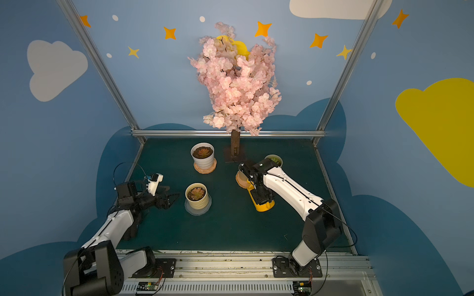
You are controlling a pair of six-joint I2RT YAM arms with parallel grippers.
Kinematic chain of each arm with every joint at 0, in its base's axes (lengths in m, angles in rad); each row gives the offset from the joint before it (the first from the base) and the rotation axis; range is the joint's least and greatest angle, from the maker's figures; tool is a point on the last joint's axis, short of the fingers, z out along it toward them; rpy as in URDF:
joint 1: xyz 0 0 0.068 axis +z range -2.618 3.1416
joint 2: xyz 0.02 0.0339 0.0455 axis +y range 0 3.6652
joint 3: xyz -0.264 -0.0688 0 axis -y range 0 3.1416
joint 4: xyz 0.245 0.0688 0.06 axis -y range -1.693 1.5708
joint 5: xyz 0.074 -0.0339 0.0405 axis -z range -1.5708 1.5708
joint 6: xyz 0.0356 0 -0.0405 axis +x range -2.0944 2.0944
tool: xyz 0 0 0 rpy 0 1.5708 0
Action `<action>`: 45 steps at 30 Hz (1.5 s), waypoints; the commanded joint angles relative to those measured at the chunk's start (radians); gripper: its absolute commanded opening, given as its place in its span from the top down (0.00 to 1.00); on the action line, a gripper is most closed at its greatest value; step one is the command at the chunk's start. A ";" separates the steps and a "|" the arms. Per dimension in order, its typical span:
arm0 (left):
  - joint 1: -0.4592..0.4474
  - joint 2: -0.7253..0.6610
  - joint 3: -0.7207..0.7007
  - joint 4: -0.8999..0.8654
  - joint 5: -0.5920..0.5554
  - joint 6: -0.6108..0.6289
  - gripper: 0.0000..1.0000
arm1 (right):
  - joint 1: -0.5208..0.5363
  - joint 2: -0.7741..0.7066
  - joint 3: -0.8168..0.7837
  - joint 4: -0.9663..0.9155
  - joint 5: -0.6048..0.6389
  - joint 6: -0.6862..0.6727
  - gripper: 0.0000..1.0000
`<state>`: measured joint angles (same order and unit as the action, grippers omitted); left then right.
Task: Water the succulent around the soil edge
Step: Water the soil of the potted plant with water.
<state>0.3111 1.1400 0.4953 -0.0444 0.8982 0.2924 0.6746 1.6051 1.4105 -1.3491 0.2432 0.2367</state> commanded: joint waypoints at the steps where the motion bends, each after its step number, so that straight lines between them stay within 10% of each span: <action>1: -0.006 -0.016 -0.015 0.001 0.017 0.017 0.00 | -0.006 -0.005 0.038 -0.034 0.001 -0.010 1.00; 45: -0.010 -0.011 -0.015 0.009 0.007 0.013 0.00 | -0.029 0.034 0.095 -0.079 0.001 -0.032 1.00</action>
<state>0.3046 1.1362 0.4946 -0.0441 0.8974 0.2920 0.6495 1.6329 1.4738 -1.3945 0.2420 0.2035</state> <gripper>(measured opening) 1.000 0.186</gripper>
